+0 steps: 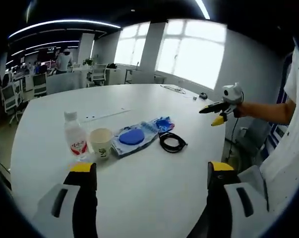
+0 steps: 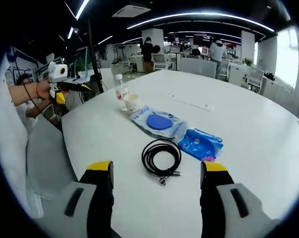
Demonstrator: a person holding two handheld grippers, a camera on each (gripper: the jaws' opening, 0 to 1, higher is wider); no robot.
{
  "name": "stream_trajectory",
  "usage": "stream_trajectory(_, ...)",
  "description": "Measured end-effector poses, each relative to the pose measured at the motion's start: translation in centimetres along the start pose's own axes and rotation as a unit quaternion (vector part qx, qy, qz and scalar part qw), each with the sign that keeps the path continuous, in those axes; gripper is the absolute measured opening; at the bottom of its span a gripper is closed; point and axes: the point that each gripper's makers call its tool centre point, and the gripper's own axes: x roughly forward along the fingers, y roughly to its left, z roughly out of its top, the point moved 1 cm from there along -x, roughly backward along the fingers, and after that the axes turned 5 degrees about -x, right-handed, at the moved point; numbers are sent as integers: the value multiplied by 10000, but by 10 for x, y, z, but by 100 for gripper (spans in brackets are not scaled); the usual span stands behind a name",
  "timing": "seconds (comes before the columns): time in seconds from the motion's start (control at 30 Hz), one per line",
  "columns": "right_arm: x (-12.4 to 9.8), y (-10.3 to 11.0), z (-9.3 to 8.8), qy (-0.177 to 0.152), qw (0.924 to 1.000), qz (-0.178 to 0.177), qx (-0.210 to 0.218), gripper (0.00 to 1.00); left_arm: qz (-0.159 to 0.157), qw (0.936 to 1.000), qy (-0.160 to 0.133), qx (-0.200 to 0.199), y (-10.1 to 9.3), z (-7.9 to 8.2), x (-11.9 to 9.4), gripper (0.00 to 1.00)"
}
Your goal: Arrange the tabletop items into an orderly group along one side of the table until the central work area is clear of visible clutter.
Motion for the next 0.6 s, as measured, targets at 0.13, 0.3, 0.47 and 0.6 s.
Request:
stream_trajectory(0.13, -8, 1, -7, -37, 9999, -64, 118, 70, 26, 10000, 50, -30, -6, -6, 0, 95)
stream_trajectory(0.3, -10, 5, -14, -33, 9998, -75, 191, 70, 61, 9999, 72, -75, -11, -10, -3, 95)
stream_trajectory(0.47, -7, 10, -15, -78, 9997, -54, 238, 70, 78, 9999, 103, -93, -14, -12, -6, 95)
stream_trajectory(0.6, -2, 16, -16, -102, 9996, 20, 262, 70, 105, 9999, 97, -95, -16, -12, -8, 94)
